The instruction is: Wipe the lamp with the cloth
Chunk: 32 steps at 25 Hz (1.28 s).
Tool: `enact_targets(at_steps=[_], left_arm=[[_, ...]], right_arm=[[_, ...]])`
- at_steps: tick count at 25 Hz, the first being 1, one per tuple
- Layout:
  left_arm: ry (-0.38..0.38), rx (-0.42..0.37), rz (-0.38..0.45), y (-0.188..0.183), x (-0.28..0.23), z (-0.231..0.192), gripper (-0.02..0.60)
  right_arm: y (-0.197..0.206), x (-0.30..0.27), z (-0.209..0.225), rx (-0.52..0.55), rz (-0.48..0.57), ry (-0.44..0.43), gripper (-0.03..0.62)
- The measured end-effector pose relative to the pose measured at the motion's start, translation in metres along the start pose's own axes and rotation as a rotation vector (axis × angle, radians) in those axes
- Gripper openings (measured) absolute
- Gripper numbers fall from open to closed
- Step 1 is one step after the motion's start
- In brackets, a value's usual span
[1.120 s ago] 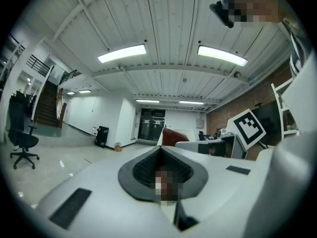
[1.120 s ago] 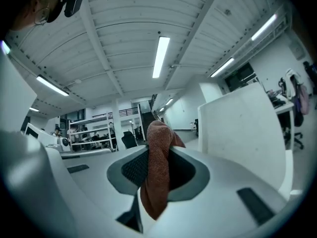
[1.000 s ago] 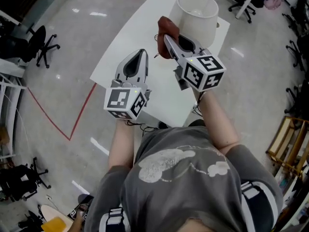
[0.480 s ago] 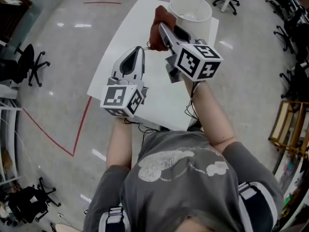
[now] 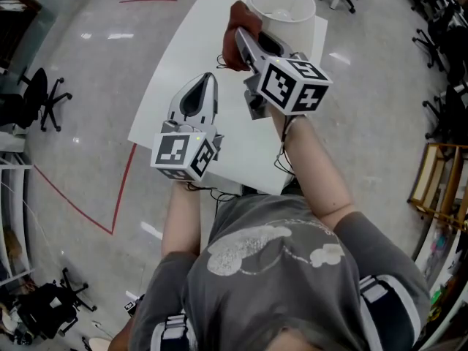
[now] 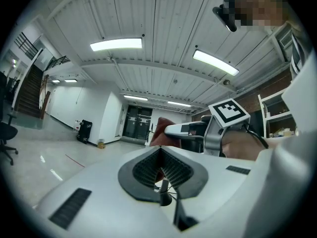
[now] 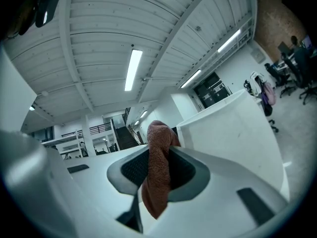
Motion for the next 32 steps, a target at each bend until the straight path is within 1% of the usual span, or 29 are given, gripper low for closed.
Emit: enact_targets(at_steps=[6, 10, 14, 18, 20, 22, 24, 27, 32], left_arm=[[-0.015, 0.017, -0.027, 0.006, 0.002, 0.005, 0.008], [-0.024, 0.026, -0.045, 0.021, 0.007, 0.018, 0.008], [-0.049, 0.046, -0.084, 0.04, 0.003, 0.032, 0.008], [-0.078, 0.071, -0.124, 0.055, 0.021, 0.023, 0.008], [-0.096, 0.074, -0.134, 0.059, 0.025, 0.023, 0.008], [-0.117, 0.076, -0.132, 0.058, 0.024, 0.029, 0.008], [-0.138, 0.074, -0.118, 0.052, 0.021, 0.038, 0.008], [-0.161, 0.063, -0.083, 0.035, 0.016, 0.049, 0.008], [-0.192, 0.035, -0.024, 0.007, 0.009, 0.055, 0.008]], right_arm=[[0.02, 0.001, 0.012, -0.01, -0.065, 0.025, 0.091], [0.043, 0.017, 0.026, -0.011, -0.123, 0.039, 0.089], [0.06, 0.03, 0.046, -0.004, -0.184, 0.047, 0.091], [0.089, 0.032, 0.045, -0.022, -0.245, 0.052, 0.091], [0.094, 0.036, 0.046, -0.018, -0.264, 0.047, 0.091], [0.092, 0.042, 0.049, -0.007, -0.28, 0.029, 0.091], [0.081, 0.049, 0.048, 0.012, -0.288, -0.005, 0.091], [0.06, 0.057, 0.041, 0.032, -0.286, -0.075, 0.091], [0.025, 0.057, 0.029, 0.045, -0.257, -0.185, 0.091]])
Point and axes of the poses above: the fingertips, and each gripper's own axes: x backward along the fingers, z to its right, y out of its underside, the point moved 7 cm from there along x, backward along the fingers, and after that the axes turned 11 degrees about -x, right-handed, at the moved point
